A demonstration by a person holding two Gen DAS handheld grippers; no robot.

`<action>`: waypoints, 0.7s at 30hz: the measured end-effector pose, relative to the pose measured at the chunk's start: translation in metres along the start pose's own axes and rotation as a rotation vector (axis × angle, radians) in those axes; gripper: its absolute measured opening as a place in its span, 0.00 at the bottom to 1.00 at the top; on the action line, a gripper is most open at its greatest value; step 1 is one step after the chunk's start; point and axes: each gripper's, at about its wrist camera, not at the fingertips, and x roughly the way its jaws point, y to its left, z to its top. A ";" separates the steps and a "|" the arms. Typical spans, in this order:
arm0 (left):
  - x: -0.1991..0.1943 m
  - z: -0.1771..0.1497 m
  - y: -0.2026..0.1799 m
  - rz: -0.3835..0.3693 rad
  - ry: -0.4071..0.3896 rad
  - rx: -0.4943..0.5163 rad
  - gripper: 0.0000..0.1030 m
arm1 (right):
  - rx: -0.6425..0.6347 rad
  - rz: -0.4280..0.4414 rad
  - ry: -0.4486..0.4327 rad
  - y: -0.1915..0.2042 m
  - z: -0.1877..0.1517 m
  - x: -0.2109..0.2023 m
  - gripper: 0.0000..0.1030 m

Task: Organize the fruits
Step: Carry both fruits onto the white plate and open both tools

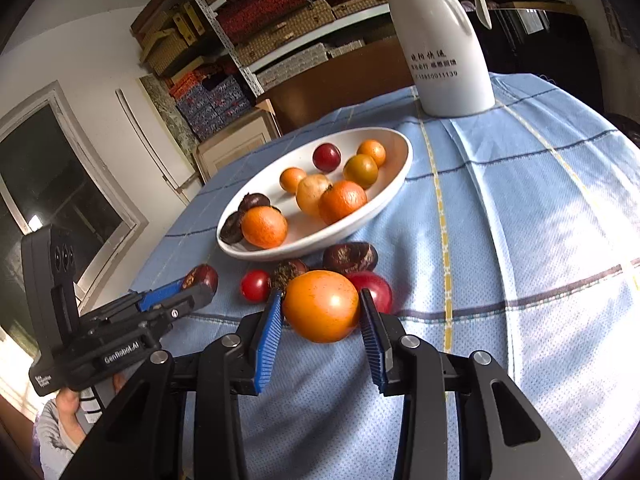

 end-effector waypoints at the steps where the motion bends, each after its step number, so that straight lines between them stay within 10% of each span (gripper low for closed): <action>1: 0.001 0.005 0.001 -0.001 0.000 -0.002 0.40 | -0.005 0.000 -0.005 0.002 0.008 0.001 0.37; 14: 0.071 0.091 0.016 -0.029 0.005 -0.054 0.43 | -0.060 0.032 0.050 0.025 0.063 0.067 0.38; 21: 0.076 0.080 0.027 -0.024 0.009 -0.083 0.82 | -0.095 0.020 0.016 0.029 0.055 0.059 0.49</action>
